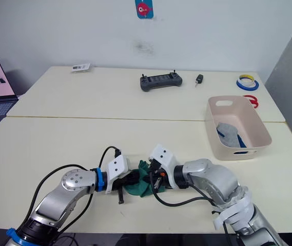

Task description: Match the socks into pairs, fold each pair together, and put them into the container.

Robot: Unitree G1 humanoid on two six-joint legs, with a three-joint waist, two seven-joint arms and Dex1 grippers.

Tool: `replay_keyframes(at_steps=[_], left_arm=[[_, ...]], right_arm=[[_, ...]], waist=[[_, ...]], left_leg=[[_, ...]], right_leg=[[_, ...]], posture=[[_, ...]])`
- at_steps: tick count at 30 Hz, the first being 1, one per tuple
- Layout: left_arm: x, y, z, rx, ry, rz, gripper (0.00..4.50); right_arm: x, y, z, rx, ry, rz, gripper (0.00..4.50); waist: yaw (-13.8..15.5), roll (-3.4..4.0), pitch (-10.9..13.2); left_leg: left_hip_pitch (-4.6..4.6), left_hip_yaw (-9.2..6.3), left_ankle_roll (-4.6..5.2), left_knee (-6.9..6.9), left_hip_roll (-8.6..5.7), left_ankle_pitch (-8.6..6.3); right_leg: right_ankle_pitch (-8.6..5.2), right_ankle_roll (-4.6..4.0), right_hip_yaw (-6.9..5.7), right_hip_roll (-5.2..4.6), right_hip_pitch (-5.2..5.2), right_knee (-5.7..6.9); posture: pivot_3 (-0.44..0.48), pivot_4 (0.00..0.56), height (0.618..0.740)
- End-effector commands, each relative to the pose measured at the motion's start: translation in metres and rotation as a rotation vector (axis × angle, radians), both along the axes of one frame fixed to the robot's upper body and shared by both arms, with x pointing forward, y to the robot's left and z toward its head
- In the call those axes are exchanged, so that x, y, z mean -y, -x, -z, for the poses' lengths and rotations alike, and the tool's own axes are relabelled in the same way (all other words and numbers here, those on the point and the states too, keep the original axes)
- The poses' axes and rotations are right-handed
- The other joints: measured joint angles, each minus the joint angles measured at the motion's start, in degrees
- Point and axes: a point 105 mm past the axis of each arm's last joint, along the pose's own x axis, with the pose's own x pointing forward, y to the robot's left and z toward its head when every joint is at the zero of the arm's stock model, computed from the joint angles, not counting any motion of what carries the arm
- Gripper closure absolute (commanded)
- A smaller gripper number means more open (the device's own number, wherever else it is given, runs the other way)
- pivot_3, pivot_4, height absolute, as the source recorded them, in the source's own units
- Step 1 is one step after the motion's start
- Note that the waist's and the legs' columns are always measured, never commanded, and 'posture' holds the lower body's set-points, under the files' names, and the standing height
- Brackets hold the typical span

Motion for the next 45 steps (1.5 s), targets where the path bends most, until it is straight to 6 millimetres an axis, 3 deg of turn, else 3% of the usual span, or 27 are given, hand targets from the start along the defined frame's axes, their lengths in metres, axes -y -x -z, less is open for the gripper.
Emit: replay_keyframes(at_steps=[1,7,17,18,20,30,41,45], left_arm=[[-0.006,0.005,0.014,-0.039,-0.038,-0.01,4.5],[-0.006,0.006,0.015,-0.041,-0.043,-0.005,4.5],[-0.009,0.006,0.011,-0.038,-0.03,-0.02,4.5],[-0.011,0.006,0.009,-0.038,-0.024,-0.028,4.5],[-0.016,0.006,0.004,-0.036,-0.014,-0.046,4.5],[-0.043,0.008,-0.031,-0.078,0.069,-0.143,4.5],[-0.082,0.02,-0.035,-0.097,0.025,-0.238,4.5],[-0.092,0.018,-0.049,-0.068,0.063,-0.269,4.5]], right_arm=[[-0.007,0.007,-0.009,-0.029,-0.072,-0.021,4.48],[-0.011,0.016,-0.012,-0.074,-0.099,-0.059,4.48],[-0.015,0.002,0.002,-0.008,-0.051,0.003,4.48],[-0.016,0.003,0.001,-0.011,-0.061,0.002,3.96],[-0.017,0.003,-0.003,-0.009,-0.082,0.003,3.45],[-0.004,0.004,-0.022,-0.008,-0.11,0.013,0.05],[0.023,0.027,-0.041,0.051,-0.144,-0.136,0.05],[0.023,0.019,-0.035,0.088,-0.138,-0.104,1.01]], waist=[[0.0,0.0,0.0],[0.0,0.01,0.0],[0.0,0.01,0.0],[-0.1,0.01,0.0],[-0.2,0.01,0.0],[-0.1,0.06,0.1],[0.0,0.05,0.2],[0.0,0.01,0.3]], left_leg=[[0.0,0.01,0.0,0.0,0.0,0.0],[0.0,0.01,0.0,-0.01,0.0,0.0],[0.0,0.01,0.0,-0.02,0.0,0.0],[0.0,0.01,0.0,-0.02,0.0,0.0],[0.0,0.01,0.0,-0.03,0.03,0.0],[-0.04,-0.01,0.0,-0.08,0.02,0.0],[-0.04,0.01,0.0,-0.16,0.02,0.0],[-0.04,0.02,0.0,-0.16,0.02,0.0]], right_leg=[[0.0,0.0,0.0,0.0,0.0,0.0],[0.0,0.0,0.01,0.0,-0.01,0.0],[0.0,0.0,0.0,0.0,-0.02,0.0],[0.0,0.0,0.0,0.0,-0.03,0.0],[0.0,0.0,0.01,0.01,-0.04,0.01],[0.0,0.0,0.01,-0.02,-0.09,0.0],[-0.01,0.0,0.01,-0.05,-0.11,-0.06],[-0.01,0.0,0.01,-0.06,-0.11,-0.06]], posture=[[0.0,0.15,0.74],[0.0,0.15,0.74],[0.0,0.15,0.74],[0.0,0.15,0.74],[0.0,0.15,0.74],[0.0,0.15,0.74],[0.0,0.15,0.74],[0.0,0.15,0.74]])
